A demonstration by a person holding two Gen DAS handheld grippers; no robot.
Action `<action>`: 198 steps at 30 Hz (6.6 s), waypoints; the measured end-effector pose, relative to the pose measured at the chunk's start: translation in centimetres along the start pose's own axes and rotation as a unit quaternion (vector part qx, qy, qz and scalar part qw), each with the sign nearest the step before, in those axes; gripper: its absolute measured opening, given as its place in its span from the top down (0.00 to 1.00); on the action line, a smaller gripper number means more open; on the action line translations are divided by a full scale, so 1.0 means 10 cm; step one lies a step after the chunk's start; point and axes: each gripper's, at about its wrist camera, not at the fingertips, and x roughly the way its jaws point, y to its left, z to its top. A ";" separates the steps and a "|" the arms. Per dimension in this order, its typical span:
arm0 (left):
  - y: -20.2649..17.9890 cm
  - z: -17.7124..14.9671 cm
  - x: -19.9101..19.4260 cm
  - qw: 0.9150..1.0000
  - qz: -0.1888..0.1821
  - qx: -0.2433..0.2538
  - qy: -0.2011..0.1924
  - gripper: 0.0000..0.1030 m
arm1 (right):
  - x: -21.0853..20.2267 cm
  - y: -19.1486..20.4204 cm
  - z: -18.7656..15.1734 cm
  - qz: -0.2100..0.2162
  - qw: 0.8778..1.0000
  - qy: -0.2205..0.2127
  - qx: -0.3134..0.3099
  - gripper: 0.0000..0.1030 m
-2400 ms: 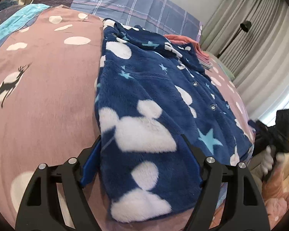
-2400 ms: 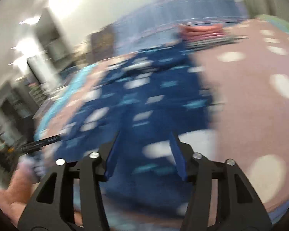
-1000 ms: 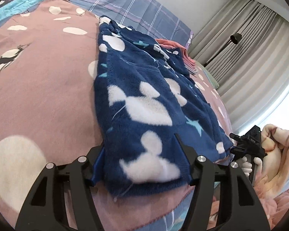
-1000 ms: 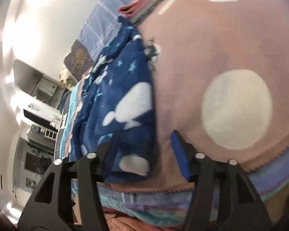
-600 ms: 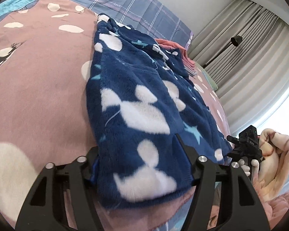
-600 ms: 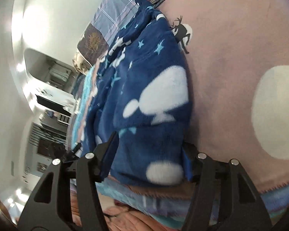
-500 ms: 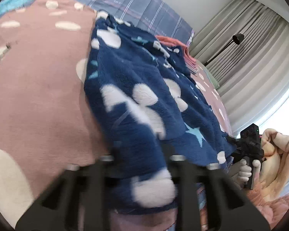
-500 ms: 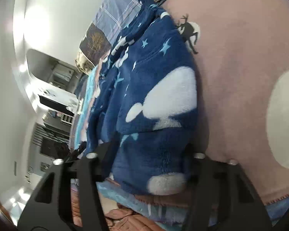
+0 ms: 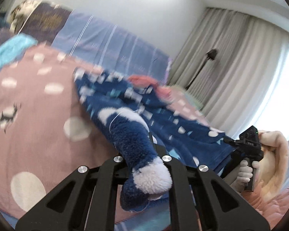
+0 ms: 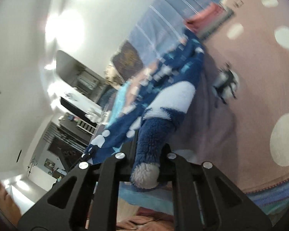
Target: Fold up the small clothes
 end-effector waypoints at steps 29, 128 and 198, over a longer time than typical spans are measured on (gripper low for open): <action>-0.20 0.63 0.28 0.992 0.102 0.052 -0.055 0.90 | 0.20 0.22 0.68 -0.076 0.987 -0.100 -0.102 0.86; 0.17 0.98 2.90 0.951 0.225 0.108 0.183 0.39 | 2.87 -0.32 1.25 -0.332 0.884 0.104 -0.312 0.40; 1.22 0.16 1.61 0.970 0.132 -0.167 0.118 0.58 | 1.26 -0.94 0.59 -0.302 0.945 0.076 -0.101 0.33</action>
